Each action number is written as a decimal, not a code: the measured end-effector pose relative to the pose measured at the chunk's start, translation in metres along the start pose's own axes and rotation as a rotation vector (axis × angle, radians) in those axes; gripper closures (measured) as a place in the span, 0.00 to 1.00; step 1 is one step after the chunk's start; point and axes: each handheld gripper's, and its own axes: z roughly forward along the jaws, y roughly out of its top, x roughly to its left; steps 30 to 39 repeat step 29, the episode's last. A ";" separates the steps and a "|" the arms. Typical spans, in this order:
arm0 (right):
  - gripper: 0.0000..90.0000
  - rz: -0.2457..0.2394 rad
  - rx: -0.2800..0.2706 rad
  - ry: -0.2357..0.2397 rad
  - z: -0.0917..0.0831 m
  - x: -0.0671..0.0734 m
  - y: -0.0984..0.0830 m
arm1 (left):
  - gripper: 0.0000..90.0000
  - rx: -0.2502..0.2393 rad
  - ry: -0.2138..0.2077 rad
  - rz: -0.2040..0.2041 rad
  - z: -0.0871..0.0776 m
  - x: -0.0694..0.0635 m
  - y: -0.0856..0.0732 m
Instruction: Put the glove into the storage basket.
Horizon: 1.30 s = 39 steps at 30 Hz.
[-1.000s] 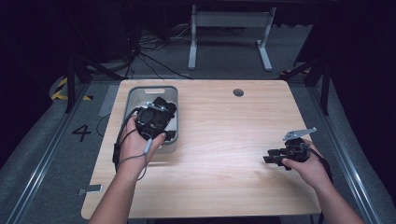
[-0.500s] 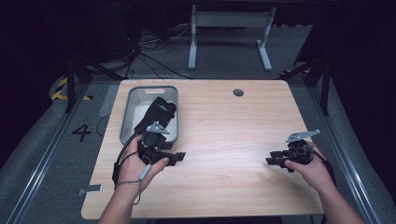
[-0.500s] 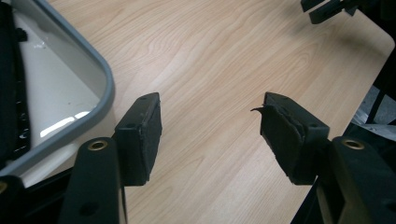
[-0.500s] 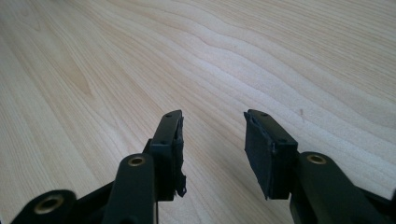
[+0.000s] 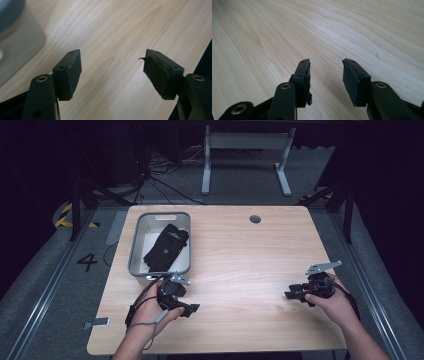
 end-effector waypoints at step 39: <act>0.62 -0.094 0.056 -0.020 0.022 0.007 -0.008 | 0.25 0.050 0.010 0.064 0.041 0.010 -0.015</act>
